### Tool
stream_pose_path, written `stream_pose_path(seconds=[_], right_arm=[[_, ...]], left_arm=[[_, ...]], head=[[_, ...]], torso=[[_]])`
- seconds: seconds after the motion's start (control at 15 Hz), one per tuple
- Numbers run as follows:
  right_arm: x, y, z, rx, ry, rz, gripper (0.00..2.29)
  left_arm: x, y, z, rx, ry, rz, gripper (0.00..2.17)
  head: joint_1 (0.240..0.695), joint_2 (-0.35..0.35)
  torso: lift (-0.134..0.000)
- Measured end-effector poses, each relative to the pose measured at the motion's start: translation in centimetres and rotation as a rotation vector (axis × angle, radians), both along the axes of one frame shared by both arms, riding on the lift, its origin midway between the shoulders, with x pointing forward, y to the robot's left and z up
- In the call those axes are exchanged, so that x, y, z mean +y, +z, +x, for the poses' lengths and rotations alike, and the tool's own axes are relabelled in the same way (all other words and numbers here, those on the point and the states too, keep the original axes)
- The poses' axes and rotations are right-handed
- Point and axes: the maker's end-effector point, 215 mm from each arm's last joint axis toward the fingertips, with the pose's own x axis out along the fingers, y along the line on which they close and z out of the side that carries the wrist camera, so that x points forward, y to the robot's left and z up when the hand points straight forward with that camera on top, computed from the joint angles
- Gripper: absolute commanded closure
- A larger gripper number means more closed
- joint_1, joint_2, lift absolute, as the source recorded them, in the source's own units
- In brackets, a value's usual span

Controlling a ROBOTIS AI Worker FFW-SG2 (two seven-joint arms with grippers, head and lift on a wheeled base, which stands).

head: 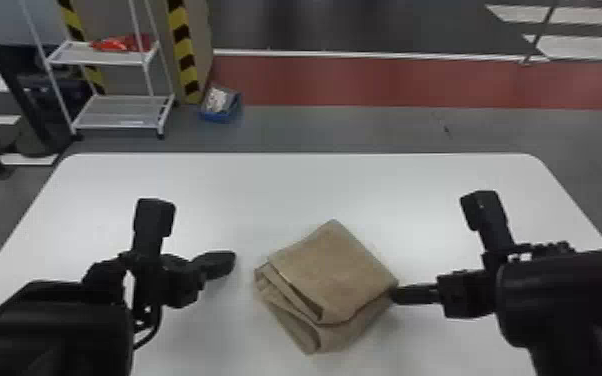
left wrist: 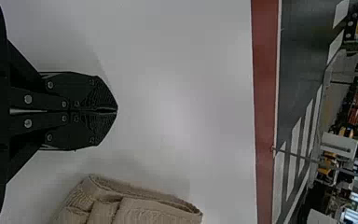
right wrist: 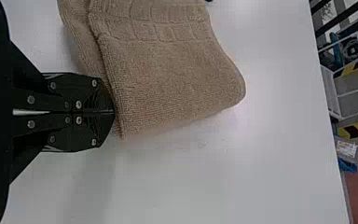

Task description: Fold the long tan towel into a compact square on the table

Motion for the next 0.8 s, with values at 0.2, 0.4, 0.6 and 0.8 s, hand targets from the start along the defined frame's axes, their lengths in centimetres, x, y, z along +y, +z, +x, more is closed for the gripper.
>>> stream_pose_path(seconds=[0.2, 0.4, 0.6, 0.8], right_arm=[[0.4, -0.5, 0.8, 0.001, -0.001, -0.029, 1.9], [0.5, -0.8, 1.3, -0.008, -0.013, -0.05, 1.9], [0.8, -1.0, 2.2, -0.018, -0.028, -0.068, 1.9], [0.8, -1.3, 3.5, -0.043, -0.039, -0.112, 1.9]], left_arm=[[-0.3, 1.2, -1.0, -0.024, -0.011, -0.009, 2.1], [-1.0, 3.5, -1.5, -0.066, -0.026, -0.029, 2.09], [-3.1, 4.0, -2.8, -0.07, -0.063, -0.069, 2.09], [-4.8, 3.8, -4.0, -0.062, -0.092, -0.083, 2.09]], head=[[0.695, -0.03], [0.695, -0.034], [0.695, -0.057], [0.695, -0.075]], torso=[[-0.125], [-0.125], [-0.125], [-0.125]])
